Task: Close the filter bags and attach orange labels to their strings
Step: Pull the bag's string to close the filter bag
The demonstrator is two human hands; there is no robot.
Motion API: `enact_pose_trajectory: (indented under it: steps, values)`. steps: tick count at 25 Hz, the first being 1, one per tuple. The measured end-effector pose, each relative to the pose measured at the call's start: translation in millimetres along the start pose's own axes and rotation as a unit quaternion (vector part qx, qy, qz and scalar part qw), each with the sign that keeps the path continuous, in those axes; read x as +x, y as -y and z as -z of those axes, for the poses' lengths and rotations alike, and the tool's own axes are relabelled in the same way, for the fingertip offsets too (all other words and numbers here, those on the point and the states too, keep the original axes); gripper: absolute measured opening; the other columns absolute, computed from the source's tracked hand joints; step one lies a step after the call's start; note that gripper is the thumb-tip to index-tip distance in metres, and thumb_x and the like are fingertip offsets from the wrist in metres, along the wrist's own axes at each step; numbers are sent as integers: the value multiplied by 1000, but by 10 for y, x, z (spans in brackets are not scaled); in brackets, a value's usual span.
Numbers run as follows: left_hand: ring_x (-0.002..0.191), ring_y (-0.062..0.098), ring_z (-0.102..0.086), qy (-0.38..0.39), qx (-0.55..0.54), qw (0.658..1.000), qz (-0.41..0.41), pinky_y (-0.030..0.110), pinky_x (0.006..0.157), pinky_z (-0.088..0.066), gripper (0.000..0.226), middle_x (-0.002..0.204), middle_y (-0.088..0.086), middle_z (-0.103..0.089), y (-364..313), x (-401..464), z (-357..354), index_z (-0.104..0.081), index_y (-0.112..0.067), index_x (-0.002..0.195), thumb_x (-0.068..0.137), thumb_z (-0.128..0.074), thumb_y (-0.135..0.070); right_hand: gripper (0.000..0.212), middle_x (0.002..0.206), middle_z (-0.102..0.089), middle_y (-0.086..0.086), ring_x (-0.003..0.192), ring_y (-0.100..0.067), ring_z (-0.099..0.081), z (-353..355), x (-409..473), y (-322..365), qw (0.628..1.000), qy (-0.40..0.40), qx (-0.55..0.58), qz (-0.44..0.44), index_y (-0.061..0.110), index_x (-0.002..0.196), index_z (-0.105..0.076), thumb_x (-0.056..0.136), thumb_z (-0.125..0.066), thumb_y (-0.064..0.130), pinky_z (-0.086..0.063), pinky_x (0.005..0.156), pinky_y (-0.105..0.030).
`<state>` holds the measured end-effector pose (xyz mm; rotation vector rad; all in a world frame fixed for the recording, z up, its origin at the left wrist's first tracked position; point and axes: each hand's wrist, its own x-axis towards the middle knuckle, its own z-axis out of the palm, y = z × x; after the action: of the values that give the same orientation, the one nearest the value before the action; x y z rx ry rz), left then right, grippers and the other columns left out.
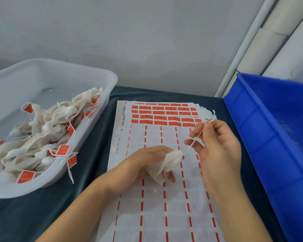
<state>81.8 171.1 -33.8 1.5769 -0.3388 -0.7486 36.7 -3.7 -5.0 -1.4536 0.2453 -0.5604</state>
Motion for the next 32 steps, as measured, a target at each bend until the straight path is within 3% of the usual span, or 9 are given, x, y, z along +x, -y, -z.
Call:
enact_pose_trajectory:
  steps: [3,7,12,15,18,24,27,29,32]
  values:
    - [99,11,-68,43,155,987,1,30,95,-50,38,110,-15,-73,31,-54,-4,-75,-34,107,105,-44,-56,13,84,-71,-5,78,-20,-71,57,30,115,997,78,28,-7,14,106,-65,107,-52,13,-63,77,-34]
    - [102,9,-65,12,143,987,-70,27,91,-50,23,107,-13,-71,74,-116,13,-69,-29,104,110,-48,-37,23,92,-73,0,98,-17,-72,312,139,251,982,131,-130,30,24,102,-70,95,-51,12,-59,94,-44]
    - [98,11,-65,-33,165,980,-111,29,89,-54,18,105,-13,-72,120,-52,-5,-65,-32,102,109,-50,-38,35,139,-53,32,139,3,-42,290,133,274,863,271,-387,179,42,129,-64,100,-47,49,-33,111,-21]
    - [93,10,-67,-40,160,977,-133,24,82,-55,18,100,-12,-73,137,-57,-16,-66,-30,103,109,-50,-36,26,116,-58,44,118,21,-48,172,127,196,802,350,-471,114,54,121,-63,97,-56,59,-40,87,-8]
    - [88,10,-65,-38,171,975,-134,19,78,-54,18,97,-12,-71,132,-48,-19,-65,-32,105,107,-50,-42,6,91,-68,32,95,11,-61,185,165,183,824,316,-462,94,43,94,-73,91,-71,48,-46,69,-10]
    - [67,7,-51,-28,218,970,-106,24,67,-45,28,81,-8,-61,122,-59,-41,-64,-49,89,97,-41,-63,15,77,-73,5,67,-11,-65,202,201,224,750,259,-519,318,19,84,-80,86,-71,32,-52,66,-20]
    - [72,12,-55,-13,153,982,-108,24,73,-48,32,83,-6,-63,100,-75,-10,-68,-41,89,101,-44,-59,17,82,-69,9,73,-6,-60,240,191,173,793,247,-488,267,20,86,-75,90,-66,34,-45,72,-12]
    - [94,20,-66,1,19,994,-111,27,92,-56,35,103,3,-69,91,-96,6,-74,-27,100,103,-50,-52,9,87,-66,14,82,-3,-59,246,136,77,817,245,-471,225,23,90,-71,94,-70,32,-45,73,-12]
    - [116,21,-68,-9,-153,983,-100,38,101,-58,36,123,-2,-73,78,-101,-49,-77,-25,118,104,-54,-48,6,93,-64,13,88,-7,-57,214,-12,-88,811,261,-470,233,22,96,-70,99,-67,26,-51,78,-21]
